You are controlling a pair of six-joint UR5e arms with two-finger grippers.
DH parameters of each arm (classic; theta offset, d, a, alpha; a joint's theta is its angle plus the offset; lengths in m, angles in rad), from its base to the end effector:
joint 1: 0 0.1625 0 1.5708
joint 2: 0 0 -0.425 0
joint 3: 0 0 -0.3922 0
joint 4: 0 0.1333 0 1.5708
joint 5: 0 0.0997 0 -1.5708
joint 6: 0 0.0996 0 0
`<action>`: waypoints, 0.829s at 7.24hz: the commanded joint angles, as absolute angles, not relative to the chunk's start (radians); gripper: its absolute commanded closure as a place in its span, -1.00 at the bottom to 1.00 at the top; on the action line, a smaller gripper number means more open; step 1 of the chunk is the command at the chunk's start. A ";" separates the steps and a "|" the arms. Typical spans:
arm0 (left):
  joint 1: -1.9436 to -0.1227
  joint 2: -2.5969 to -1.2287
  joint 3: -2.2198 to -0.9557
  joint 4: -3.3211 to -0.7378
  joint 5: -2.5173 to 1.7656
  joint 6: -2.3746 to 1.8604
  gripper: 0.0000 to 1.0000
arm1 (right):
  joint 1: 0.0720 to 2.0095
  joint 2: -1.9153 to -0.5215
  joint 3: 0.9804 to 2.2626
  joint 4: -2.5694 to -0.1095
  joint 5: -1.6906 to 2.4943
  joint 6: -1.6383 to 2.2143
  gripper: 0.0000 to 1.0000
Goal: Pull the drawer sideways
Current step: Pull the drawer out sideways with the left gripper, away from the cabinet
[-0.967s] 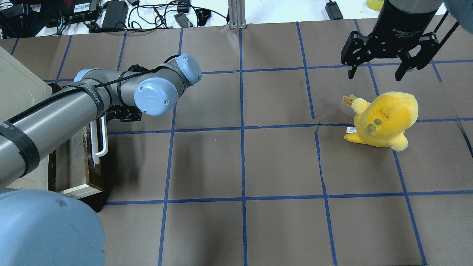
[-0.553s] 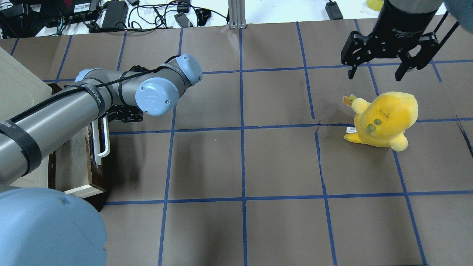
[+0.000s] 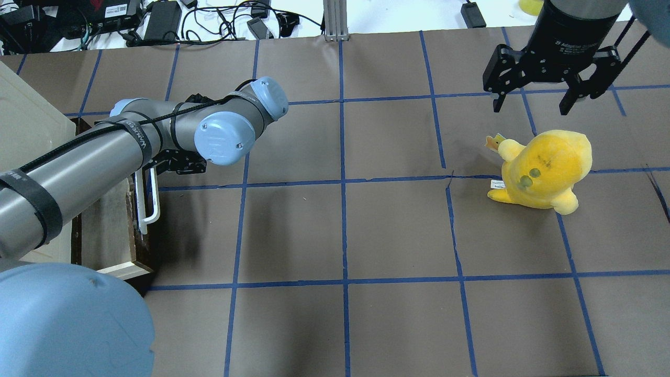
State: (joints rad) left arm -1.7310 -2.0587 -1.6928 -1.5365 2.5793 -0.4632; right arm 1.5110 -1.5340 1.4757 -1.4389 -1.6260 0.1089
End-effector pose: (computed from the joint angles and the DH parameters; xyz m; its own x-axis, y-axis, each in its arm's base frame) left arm -0.1402 -0.5603 0.2144 -0.4649 0.1128 -0.8781 -0.0826 0.9820 0.1699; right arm 0.0977 -0.5060 0.5036 -0.9846 0.1635 0.0627 0.1676 0.9836 0.0671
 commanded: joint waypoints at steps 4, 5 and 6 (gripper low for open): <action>-1.743 -2.060 -1.666 -1.536 2.577 -0.445 0.61 | 1.511 -1.534 1.476 -1.439 -1.626 0.109 -1.00; -1.743 -2.060 -1.664 -1.534 2.573 -0.445 0.61 | 1.511 -1.534 1.476 -1.439 -1.626 0.109 -1.00; -1.744 -2.060 -1.664 -1.529 2.569 -0.445 0.61 | 1.509 -1.534 1.476 -1.439 -1.626 0.109 -1.00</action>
State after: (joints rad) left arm -1.7430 -2.0599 -1.6652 -1.5333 2.5733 -0.4451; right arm 1.5105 -1.5340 1.4757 -1.4389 -1.6260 0.1089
